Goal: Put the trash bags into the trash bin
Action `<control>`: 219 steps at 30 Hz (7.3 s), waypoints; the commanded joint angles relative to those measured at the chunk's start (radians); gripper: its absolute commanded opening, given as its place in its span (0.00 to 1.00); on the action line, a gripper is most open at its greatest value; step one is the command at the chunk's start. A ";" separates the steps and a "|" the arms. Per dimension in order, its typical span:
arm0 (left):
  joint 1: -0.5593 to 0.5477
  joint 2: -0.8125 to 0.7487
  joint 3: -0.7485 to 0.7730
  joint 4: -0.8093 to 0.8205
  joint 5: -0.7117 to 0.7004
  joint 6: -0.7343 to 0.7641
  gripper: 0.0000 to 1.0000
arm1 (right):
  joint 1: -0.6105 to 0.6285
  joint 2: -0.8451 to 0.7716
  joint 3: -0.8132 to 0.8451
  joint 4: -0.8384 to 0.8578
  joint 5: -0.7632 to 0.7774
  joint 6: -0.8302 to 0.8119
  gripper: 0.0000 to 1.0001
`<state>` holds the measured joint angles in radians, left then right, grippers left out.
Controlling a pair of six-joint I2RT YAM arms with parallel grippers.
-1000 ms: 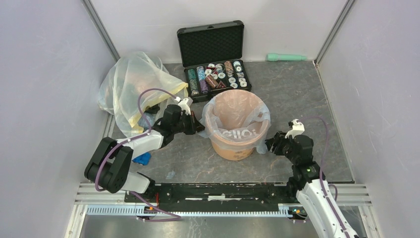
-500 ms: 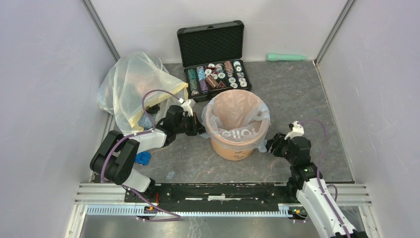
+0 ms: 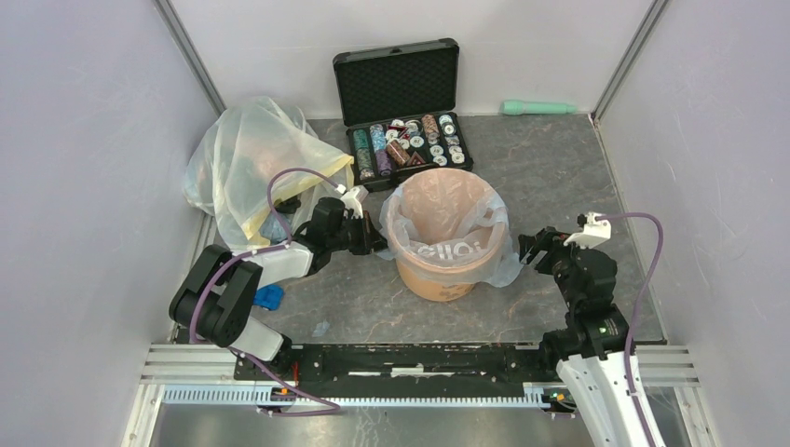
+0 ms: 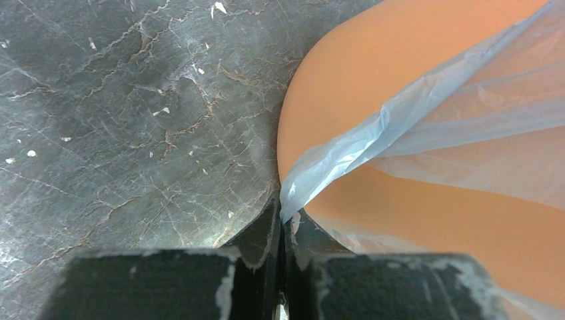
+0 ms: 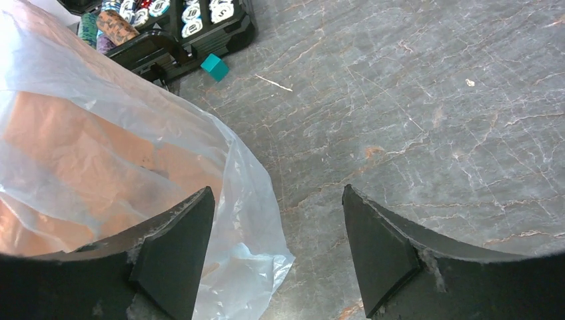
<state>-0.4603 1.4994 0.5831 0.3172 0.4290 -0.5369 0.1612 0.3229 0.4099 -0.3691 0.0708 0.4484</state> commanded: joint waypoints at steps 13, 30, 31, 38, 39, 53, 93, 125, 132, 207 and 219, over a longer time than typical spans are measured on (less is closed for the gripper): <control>0.003 -0.026 -0.009 0.051 0.039 -0.022 0.07 | -0.002 0.064 -0.244 0.146 -0.227 0.148 0.58; 0.003 -0.020 -0.005 0.047 0.039 -0.019 0.07 | -0.002 -0.094 -0.128 -0.061 0.111 0.157 0.61; 0.003 -0.019 -0.005 0.047 0.039 -0.019 0.07 | -0.002 -0.111 -0.122 -0.056 0.092 0.146 0.62; 0.003 -0.018 -0.004 0.048 0.039 -0.017 0.06 | -0.002 -0.131 -0.054 0.000 -0.146 0.065 0.71; 0.002 -0.018 -0.005 0.047 0.039 -0.018 0.07 | -0.002 -0.122 -0.045 0.005 -0.171 0.055 0.74; 0.003 -0.020 -0.003 0.043 0.039 -0.014 0.06 | -0.002 -0.032 -0.170 0.080 -0.303 0.157 0.78; -0.003 0.021 -0.014 0.106 0.091 -0.062 0.07 | -0.001 -0.035 -0.123 0.013 0.046 0.072 0.98; -0.005 -0.083 -0.046 0.110 0.073 -0.053 0.11 | 0.312 0.644 0.696 -0.110 -0.538 -0.534 0.00; -0.005 -0.083 -0.045 0.101 0.066 -0.045 0.11 | 0.510 0.829 0.836 -0.224 -0.324 -0.630 0.00; -0.013 -0.155 -0.103 0.224 0.090 -0.060 0.36 | 0.560 1.295 0.538 -0.170 -0.085 -0.588 0.97; -0.013 -0.139 -0.097 0.223 0.099 -0.061 0.36 | 0.572 1.215 0.527 -0.173 -0.159 -0.582 0.97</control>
<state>-0.4679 1.3621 0.4786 0.4889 0.5175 -0.5674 0.7265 1.5349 0.9138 -0.5312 -0.0715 -0.1429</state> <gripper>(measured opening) 0.361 0.979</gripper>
